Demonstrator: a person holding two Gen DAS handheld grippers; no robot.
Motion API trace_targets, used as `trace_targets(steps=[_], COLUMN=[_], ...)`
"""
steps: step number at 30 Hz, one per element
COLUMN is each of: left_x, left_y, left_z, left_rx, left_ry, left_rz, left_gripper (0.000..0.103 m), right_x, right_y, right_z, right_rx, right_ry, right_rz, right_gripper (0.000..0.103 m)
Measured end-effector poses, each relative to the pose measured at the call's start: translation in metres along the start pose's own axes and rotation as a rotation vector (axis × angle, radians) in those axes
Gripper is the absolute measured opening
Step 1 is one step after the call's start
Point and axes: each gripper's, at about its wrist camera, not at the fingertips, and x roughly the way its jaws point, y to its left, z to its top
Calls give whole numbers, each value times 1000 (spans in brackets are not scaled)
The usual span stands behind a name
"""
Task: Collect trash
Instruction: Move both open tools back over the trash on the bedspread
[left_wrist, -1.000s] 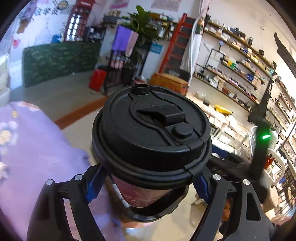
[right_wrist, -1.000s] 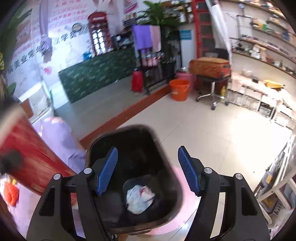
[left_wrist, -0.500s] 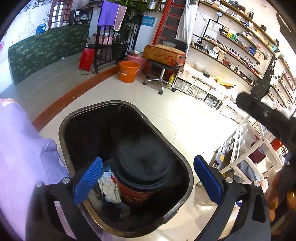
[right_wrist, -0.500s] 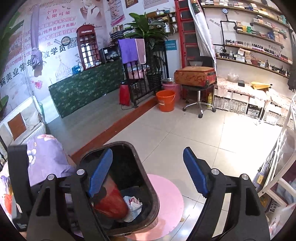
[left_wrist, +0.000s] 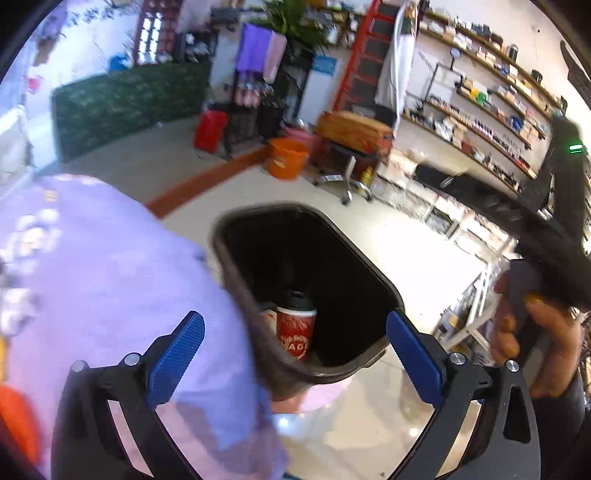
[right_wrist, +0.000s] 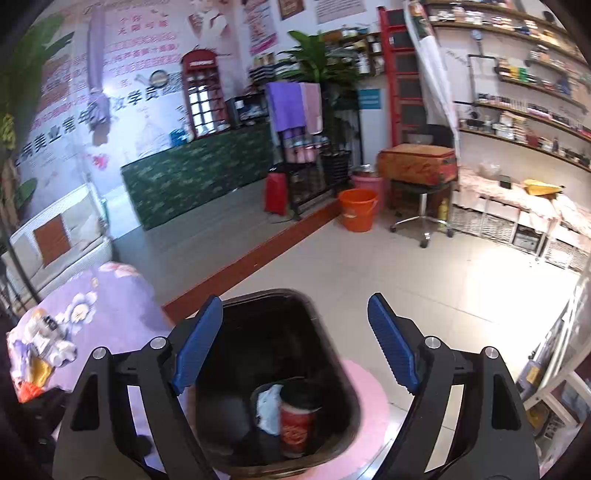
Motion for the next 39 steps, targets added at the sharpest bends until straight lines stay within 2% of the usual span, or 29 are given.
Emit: trace_targets(steps=[5, 10, 17, 22, 27, 33, 39], left_x=[-41, -70, -115, -143, -172, -201, -214], left_y=[26, 49, 89, 126, 161, 195, 212], left_z=[-9, -26, -54, -79, -108, -141, -159], left_rx=[-65, -107, -165, -267, -376, -486, -549], left_ry=[-65, -103, -160, -174, -188, -190, -187], left_rz=[74, 190, 369, 472, 562, 635, 644], left_gripper=[97, 97, 97, 97, 97, 97, 97], right_x=[3, 14, 17, 9, 4, 0, -2], right_y=[35, 84, 169, 223, 264, 303, 337], right_z=[-3, -19, -60, -87, -108, -122, -143], right_rx=[-40, -87, -217, -302, -357, -399, -491], right_ry=[26, 136, 252, 321, 383, 435, 483], right_rz=[79, 272, 466, 591, 672, 759, 813], right_gripper=[81, 81, 81, 81, 81, 81, 81])
